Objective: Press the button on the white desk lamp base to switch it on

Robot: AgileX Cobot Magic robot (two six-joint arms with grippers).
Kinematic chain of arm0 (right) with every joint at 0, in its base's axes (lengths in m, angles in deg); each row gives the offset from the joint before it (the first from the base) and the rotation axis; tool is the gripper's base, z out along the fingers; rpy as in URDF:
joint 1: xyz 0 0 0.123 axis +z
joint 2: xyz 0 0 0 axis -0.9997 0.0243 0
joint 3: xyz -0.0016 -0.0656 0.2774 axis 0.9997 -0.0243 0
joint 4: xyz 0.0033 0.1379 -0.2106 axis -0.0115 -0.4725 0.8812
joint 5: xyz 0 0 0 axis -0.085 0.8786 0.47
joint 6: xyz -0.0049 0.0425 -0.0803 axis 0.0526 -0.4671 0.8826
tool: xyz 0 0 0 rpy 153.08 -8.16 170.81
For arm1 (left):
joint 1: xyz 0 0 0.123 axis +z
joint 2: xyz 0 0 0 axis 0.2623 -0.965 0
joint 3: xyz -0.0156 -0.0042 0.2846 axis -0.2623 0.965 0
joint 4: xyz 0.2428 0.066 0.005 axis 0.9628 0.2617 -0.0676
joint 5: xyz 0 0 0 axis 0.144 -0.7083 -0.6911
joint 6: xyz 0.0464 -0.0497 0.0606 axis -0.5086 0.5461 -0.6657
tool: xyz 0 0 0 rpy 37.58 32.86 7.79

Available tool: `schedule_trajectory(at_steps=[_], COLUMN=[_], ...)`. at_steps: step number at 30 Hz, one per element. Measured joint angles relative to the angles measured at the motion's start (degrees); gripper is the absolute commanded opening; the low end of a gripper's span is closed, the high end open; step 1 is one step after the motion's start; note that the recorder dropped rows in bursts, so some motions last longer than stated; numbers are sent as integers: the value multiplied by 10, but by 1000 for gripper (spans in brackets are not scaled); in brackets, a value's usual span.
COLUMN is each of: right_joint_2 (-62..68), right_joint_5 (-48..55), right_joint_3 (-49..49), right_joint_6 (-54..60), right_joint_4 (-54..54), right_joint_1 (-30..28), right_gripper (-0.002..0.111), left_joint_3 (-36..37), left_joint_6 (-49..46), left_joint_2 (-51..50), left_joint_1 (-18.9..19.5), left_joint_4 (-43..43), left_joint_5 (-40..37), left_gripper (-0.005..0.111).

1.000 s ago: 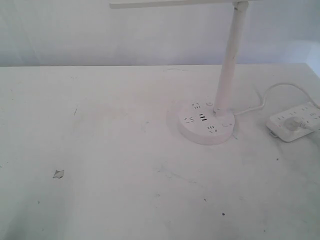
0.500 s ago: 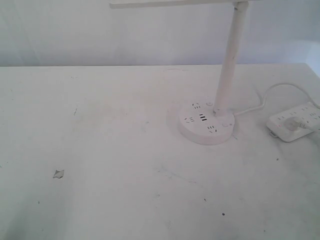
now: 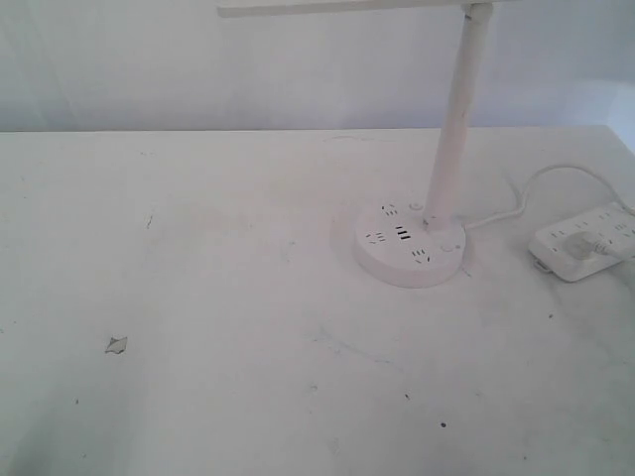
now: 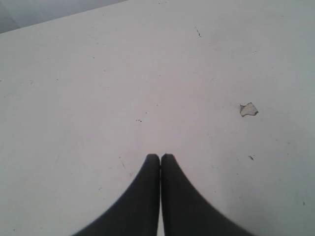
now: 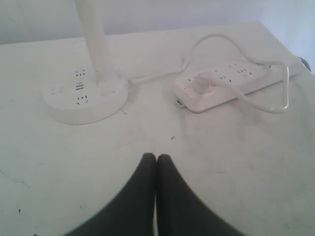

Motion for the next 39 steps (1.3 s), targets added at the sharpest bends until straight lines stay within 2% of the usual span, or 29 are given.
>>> schedule_trajectory(at_steps=[3,7,15,23,34,39], right_joint_2=[0,0,-2,-2,-2,-2], right_joint_5=[-16,-19,144,236,231,137], right_joint_3=[3,71,238,268,269,269], right_joint_6=[0,3,5,4,4,-4], right_joint_4=[-3,-4,-18,-24,-68,-78], right_joint_1=[0,0,0,0,0,0], right_gripper=[0,0,0,0,0,0], left_joint_3=[0,0,0,0,0,0], left_joint_6=[0,0,0,0,0,0], left_joint_2=[0,0,0,0,0,0], left_joint_1=[0,0,0,0,0,0], left_joint_4=[0,0,0,0,0,0], left_joint_5=[0,0,0,0,0,0], left_gripper=[0,0,0,0,0,0])
